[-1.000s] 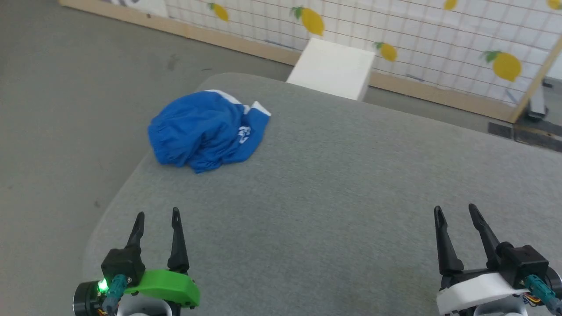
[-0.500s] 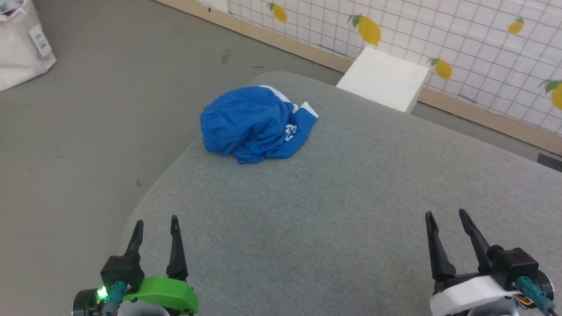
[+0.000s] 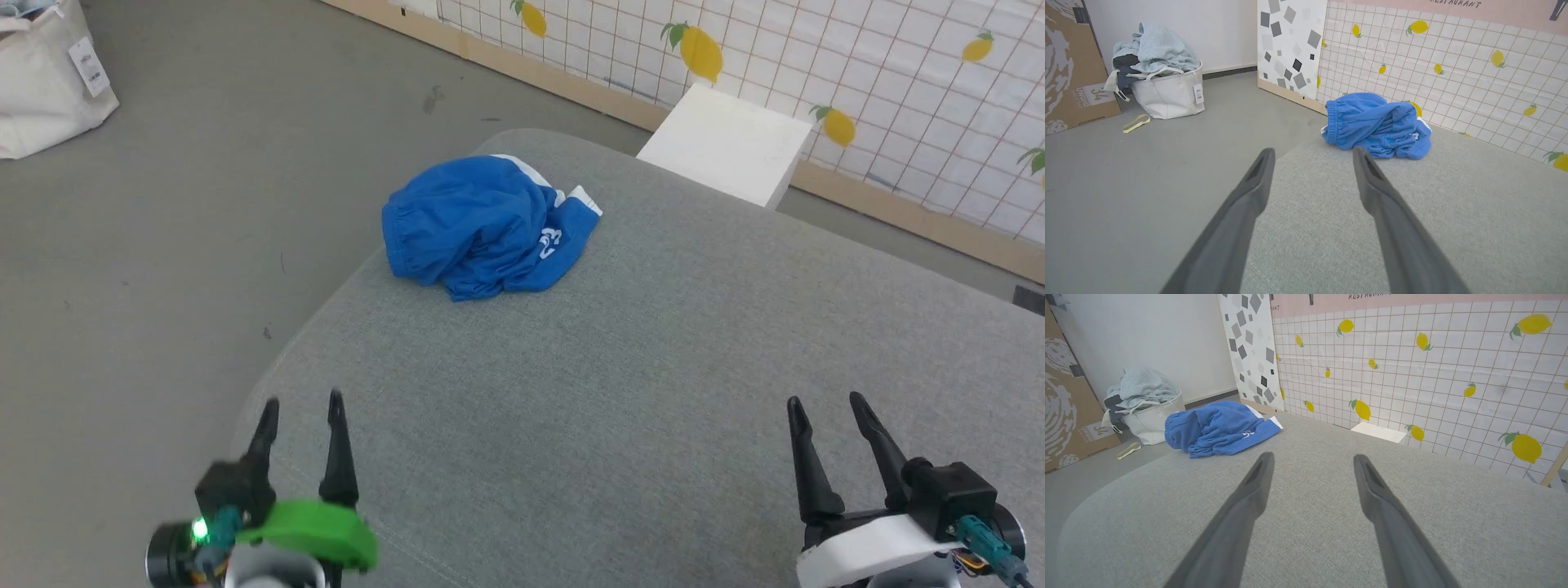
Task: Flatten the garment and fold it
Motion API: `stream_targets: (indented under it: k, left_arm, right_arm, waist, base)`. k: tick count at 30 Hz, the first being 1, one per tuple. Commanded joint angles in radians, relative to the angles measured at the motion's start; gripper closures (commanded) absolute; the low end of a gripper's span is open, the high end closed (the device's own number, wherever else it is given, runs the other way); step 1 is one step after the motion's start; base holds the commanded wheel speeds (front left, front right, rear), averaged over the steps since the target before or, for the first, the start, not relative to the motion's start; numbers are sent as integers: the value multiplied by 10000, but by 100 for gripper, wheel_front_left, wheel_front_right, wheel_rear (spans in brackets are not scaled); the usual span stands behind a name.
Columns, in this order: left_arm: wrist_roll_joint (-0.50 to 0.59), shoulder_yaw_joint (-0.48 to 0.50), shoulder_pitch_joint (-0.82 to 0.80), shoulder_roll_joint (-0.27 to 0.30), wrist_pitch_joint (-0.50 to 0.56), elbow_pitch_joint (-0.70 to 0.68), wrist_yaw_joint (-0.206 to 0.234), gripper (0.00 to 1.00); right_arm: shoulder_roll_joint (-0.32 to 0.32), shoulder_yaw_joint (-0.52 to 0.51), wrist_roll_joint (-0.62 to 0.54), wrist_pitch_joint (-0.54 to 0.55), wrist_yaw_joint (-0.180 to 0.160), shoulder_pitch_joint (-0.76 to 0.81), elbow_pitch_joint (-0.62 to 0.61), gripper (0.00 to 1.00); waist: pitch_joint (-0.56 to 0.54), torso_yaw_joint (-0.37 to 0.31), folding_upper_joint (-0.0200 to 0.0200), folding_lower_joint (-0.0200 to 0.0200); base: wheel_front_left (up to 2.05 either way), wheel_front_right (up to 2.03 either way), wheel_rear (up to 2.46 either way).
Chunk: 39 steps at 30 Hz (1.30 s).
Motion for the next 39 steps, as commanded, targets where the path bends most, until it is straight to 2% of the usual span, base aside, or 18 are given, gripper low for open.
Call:
stream_targets:
  k: [1,6,11,14,23,28,29,32,39]
  left_arm:
    - [-84,-9,-519,-15,-47,63,-83,0]
    - [-327,173,-2000,83,-47,633,-351,0]
    - [-741,486,-3936,398,95,1842,-598,0]
    - [-1088,695,-5173,571,524,2721,-707,0]
    - [-2289,1129,-8214,1310,3474,5397,-1097,0]
    - [-2532,1124,-9145,1591,5004,6373,-996,0]
    - [-2550,958,-9575,1787,6245,7018,-850,0]
    - [-2453,687,-9650,1869,7184,7415,-860,0]
    - [-2436,362,-9401,1724,7848,7742,-958,0]
  right_arm:
    - [7,22,-71,-41,-15,42,-23,0]
    - [7,0,-310,148,-15,-134,-246,0]
    - [7,-38,-707,501,-15,-371,-695,0]
    - [7,-107,-964,764,-15,-480,-1106,0]
    - [7,-403,-1466,1309,-15,-755,-2200,0]
    - [7,-554,-1534,1413,-15,-844,-2584,0]
    - [7,-596,-1581,1407,-15,-920,-2809,0]
    - [7,-589,-1586,1386,-15,-951,-2863,0]
    - [7,-622,-1543,1322,-15,-991,-2857,0]
  waist:
    - [102,-79,0,0]
    - [555,-374,0,0]
    - [1284,-869,0,0]
    - [1841,-1249,0,0]
    - [3446,-2421,0,0]
    - [4192,-2858,0,0]
    - [4657,-3126,0,0]
    - [4834,-3215,0,0]
    - [4951,-3194,0,0]
  base:
    - [0,0,0]
    - [0,0,0]
    - [0,0,0]
    - [0,0,0]
    - [0,0,0]
    - [0,0,0]
    - [0,0,0]
    - [0,0,0]
    - [0,0,0]
